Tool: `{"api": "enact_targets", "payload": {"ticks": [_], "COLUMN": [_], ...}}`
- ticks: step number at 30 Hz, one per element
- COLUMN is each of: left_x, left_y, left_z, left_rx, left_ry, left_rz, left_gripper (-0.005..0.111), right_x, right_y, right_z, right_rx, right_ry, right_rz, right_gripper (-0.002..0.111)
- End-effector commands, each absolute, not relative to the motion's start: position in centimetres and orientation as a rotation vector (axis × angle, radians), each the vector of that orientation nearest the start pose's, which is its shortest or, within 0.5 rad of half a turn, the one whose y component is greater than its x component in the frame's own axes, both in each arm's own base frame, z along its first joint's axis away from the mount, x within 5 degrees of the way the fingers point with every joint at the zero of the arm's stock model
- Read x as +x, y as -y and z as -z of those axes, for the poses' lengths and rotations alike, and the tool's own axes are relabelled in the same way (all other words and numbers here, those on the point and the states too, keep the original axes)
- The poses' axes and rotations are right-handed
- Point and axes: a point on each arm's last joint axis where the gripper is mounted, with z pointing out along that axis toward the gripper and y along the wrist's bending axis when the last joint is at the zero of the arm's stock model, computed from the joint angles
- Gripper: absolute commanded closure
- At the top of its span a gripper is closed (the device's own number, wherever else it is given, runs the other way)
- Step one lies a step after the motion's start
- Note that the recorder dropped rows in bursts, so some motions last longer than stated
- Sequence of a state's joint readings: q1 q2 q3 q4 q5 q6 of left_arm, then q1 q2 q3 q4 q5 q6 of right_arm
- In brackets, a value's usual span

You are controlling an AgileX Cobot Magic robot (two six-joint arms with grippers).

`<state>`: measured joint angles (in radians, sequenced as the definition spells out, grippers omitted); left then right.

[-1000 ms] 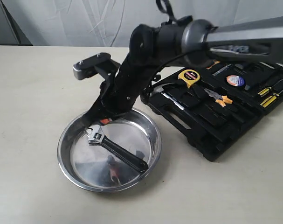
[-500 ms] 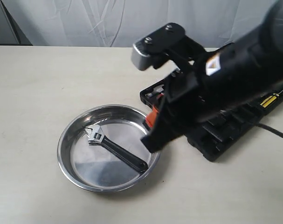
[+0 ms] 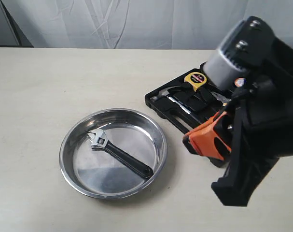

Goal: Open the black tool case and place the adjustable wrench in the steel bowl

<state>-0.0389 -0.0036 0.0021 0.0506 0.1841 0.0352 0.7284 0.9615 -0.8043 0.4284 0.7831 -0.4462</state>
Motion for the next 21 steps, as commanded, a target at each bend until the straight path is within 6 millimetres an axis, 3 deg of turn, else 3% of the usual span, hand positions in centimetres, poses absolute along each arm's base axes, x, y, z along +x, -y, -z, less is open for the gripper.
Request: {"api": "enact_targets", "payload": {"ticks": [1, 7, 10, 11, 18, 21], "left_x": [5.6, 5.6, 5.6, 5.6, 5.6, 5.6], "left_y": [0.2, 0.2, 0.2, 0.2, 0.2, 0.2], "left_z": [-19.7, -19.7, -19.7, -19.7, -19.7, -19.7], "left_rx": [0.092, 0.092, 0.092, 0.092, 0.092, 0.092], "left_ry": [-1.660, -1.660, -1.660, -1.660, -1.660, -1.660], "left_rz": [-0.032, -0.032, -0.032, -0.032, -0.032, -0.032], "left_gripper": [0.106, 0.106, 0.106, 0.106, 0.106, 0.106], "right_x": [10.4, 8.8, 8.0, 7.8, 5.7, 5.4], "right_y": [-11.0, -5.3, -2.8, -2.3, -1.5, -1.5], "right_z": [-29.1, -22.7, -20.6, -21.0, -21.1, -20.2], "right_rx": [-0.907, -0.444, -0.185, -0.128, -0.197, -0.236], "right_ry": [-1.933, -1.716, -1.638, -1.594, -1.504, -1.590], "right_rz": [-0.560, -0.407, -0.356, -0.347, -0.195, -0.135], "right_gripper": [0.109, 0.109, 0.109, 0.109, 0.109, 0.109]}}
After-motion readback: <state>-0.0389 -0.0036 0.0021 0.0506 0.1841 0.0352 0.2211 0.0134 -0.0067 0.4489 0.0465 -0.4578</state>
